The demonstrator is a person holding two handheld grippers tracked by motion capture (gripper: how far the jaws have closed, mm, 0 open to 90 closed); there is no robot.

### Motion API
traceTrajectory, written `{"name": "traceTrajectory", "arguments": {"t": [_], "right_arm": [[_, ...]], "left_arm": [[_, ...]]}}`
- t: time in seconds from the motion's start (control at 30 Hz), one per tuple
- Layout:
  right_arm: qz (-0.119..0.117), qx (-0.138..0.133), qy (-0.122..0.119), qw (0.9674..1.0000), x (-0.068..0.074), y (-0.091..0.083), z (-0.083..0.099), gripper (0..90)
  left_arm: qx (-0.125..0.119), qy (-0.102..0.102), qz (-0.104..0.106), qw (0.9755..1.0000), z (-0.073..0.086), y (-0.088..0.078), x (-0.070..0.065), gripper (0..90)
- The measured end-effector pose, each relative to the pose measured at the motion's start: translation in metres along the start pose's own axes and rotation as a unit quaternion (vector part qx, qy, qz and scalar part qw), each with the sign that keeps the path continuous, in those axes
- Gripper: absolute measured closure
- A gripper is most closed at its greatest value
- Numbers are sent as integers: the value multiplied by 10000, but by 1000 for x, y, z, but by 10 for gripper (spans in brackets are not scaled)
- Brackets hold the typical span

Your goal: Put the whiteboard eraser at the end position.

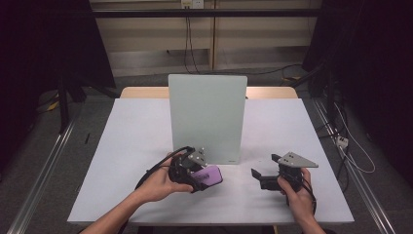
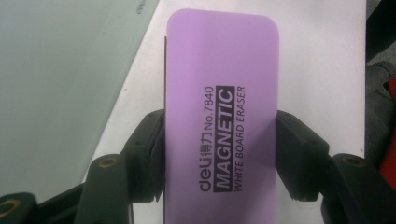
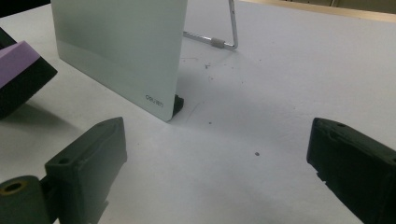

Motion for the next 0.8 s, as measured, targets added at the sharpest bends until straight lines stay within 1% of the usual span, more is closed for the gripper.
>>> {"name": "traceTrajectory", "arguments": {"t": [0.03,0.07,0.1,0.13,0.17,0.2,0.23,0.27,0.3,0.33,0.37,0.4,0.43,0.5,0.53,0.63,0.7,0.73,0.77,0.8], "right_arm": [[-2,7,12,10000,0,0,0,52],[-1,0,3,10000,0,0,0,51],[-1,5,11,10000,0,0,0,52],[-3,2,4,10000,0,0,0,52],[-7,1,2,10000,0,0,0,52],[-8,0,-8,10000,0,0,0,52],[-8,-4,-6,10000,0,-1,0,52],[-9,-7,-9,10000,0,-1,0,51],[-8,-1,-2,10000,-1,0,0,51],[-8,5,8,10000,-1,0,0,51],[-5,10,-10,10000,-1,0,0,51],[-5,7,7,10000,-1,0,0,51],[-7,4,7,10000,-1,0,0,51],[-5,1,-5,10000,0,0,0,51],[-5,1,-10,10000,0,0,0,51],[4,5,-2,10000,0,0,0,51],[2,6,2,10000,0,0,0,51],[-6,6,-1,10000,0,0,0,51],[-4,6,-3,10000,0,0,0,51],[-6,4,-4,10000,0,0,0,51]], "left_arm": [[29,28,65,10000,-1,1,0,408],[144,62,30,9999,-3,1,0,408],[61,39,58,10000,-3,4,0,408],[40,52,84,9999,-4,4,0,408],[43,26,117,9999,-5,5,0,408],[105,78,65,9999,-7,6,-1,408],[108,89,133,9998,-8,7,-1,408],[118,104,107,9998,-9,9,-2,408],[107,72,132,9998,-9,11,-2,409],[132,95,136,9998,-10,14,-2,408],[276,151,94,9995,-11,15,-2,408],[228,95,155,9996,-10,20,-2,408],[294,119,154,9994,-10,22,-2,408],[236,80,150,9996,-9,26,-3,407],[267,92,129,9995,-9,28,-3,407],[282,86,151,9995,-9,31,-2,406],[257,4,192,9995,-8,34,-1,407],[267,-38,167,9995,-7,34,0,407],[214,-50,213,9995,-7,35,1,408],[224,-61,220,9995,-7,35,1,407]]}}
Point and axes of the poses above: each handheld gripper's, and its own axes: y roughly forward along the jaws, z roughly out of its underside, x roughly to its left, the point moved 1 cm from there along y, roughly forward along the jaws
